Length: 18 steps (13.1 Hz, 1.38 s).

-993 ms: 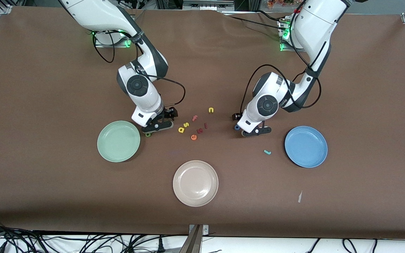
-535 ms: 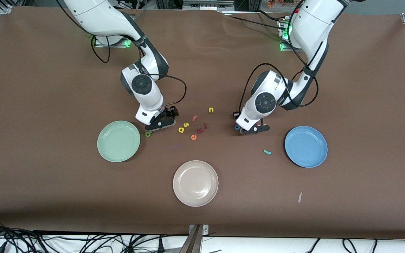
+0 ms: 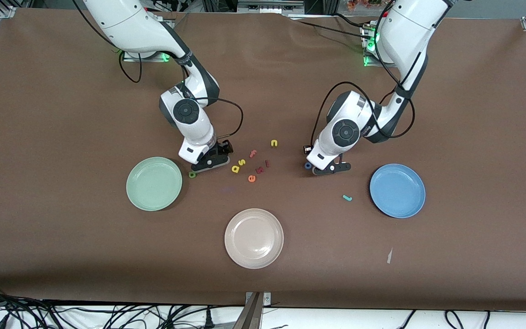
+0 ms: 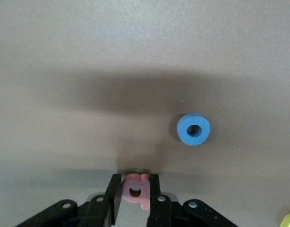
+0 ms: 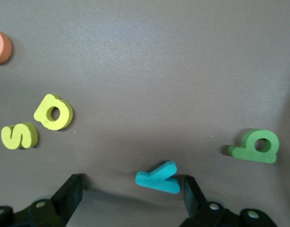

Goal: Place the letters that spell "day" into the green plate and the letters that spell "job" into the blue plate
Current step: 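Drop the pink a on the blue plate while the right gripper carries the cyan y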

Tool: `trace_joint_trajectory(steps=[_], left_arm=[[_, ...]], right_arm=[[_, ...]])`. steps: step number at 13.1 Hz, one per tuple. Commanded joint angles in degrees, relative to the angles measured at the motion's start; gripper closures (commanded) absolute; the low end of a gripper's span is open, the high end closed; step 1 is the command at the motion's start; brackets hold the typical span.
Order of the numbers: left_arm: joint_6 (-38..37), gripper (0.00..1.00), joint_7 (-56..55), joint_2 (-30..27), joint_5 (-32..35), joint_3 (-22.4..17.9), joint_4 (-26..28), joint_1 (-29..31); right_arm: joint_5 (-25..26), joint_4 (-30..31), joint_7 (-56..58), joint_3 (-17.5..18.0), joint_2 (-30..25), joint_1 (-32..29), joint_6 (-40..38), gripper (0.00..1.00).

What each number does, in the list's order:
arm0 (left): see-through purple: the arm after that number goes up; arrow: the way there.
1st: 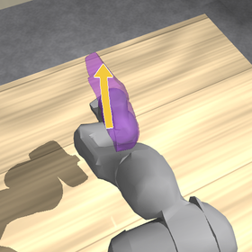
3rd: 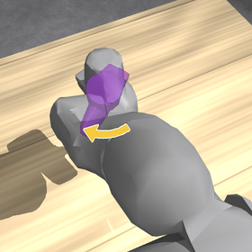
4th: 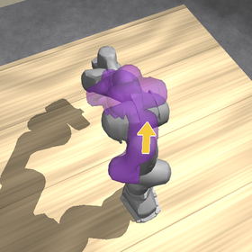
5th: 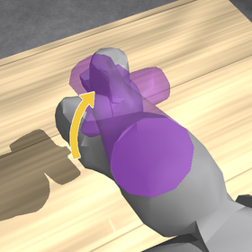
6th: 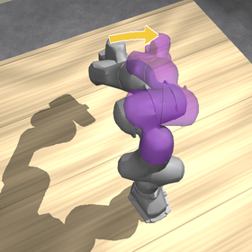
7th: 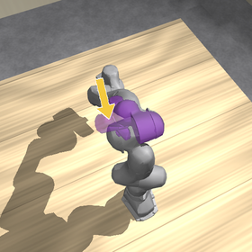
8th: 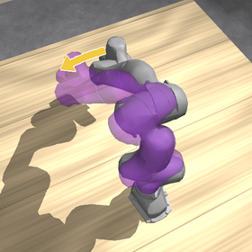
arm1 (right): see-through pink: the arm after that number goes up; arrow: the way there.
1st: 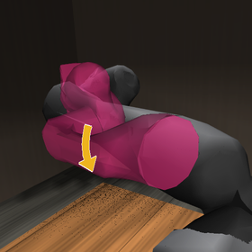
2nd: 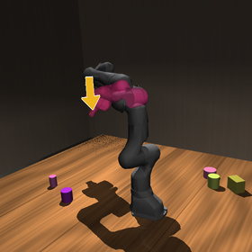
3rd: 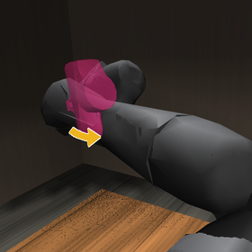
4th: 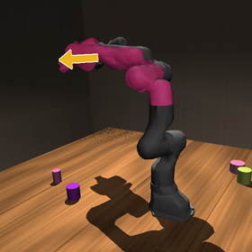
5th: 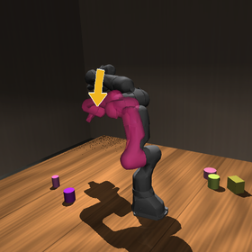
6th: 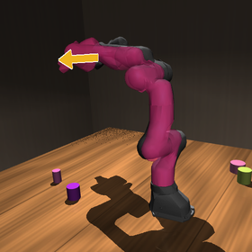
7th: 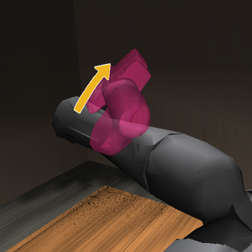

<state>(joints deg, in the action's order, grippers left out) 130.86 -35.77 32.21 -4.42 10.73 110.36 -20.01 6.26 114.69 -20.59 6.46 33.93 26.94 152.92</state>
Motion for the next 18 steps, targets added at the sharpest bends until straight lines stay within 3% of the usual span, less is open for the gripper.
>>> trace_joint_trajectory(steps=[1, 3, 5, 9, 13, 16, 17, 18], left_arm=[[-8.58, 0.94, 0.26, -5.83, 6.23, -0.63, -0.93, 0.49], [-13.68, 0.94, 2.88, -6.2, 12.83, -0.63, -4.52, 2.16], [-15.72, 0.92, 11.56, -5.94, 14.09, -0.71, -7.69, 4.61], [-15.46, 0.9, 32.83, -3.4, 16.46, -0.71, -12.79, 13.49], [-11.53, 0.9, 40.33, 2.84, 19.43, -0.71, -15.35, 18.5], [-9.49, 0.85, 42.54, 5.92, 20.07, -0.63, -15.0, 20.53], [-9.4, 0.69, 42.45, 6.19, 19.63, -0.63, -14.83, 20.53], [-9.48, 0.45, 42.45, 6.28, 19.54, -0.63, -14.91, 20.53]], right_arm=[[1.3, 0.36, -1.03, 0.13, -0.09, 0.04, 1.06, 0.26], [1.3, 0.36, -0.94, 0.04, -0.18, -0.04, 1.06, 0.35], [1.3, 0.36, -1.03, 0.04, -0.18, -0.04, 0.98, 0.43], [1.13, 0.36, -1.11, 0.04, -0.27, -0.04, 0.98, 0.54], [0.95, 0.27, -1.11, 0.04, -0.36, -0.04, 0.89, 0.69], [0.95, 0.27, -1.03, -0.05, -0.71, -0.04, 0.71, 0.72], [0.95, 0.27, -1.11, -0.05, -0.8, -0.04, 0.71, 0.72], [0.86, 0.27, -1.11, -0.05, -0.8, -0.04, 0.71, 0.76]])
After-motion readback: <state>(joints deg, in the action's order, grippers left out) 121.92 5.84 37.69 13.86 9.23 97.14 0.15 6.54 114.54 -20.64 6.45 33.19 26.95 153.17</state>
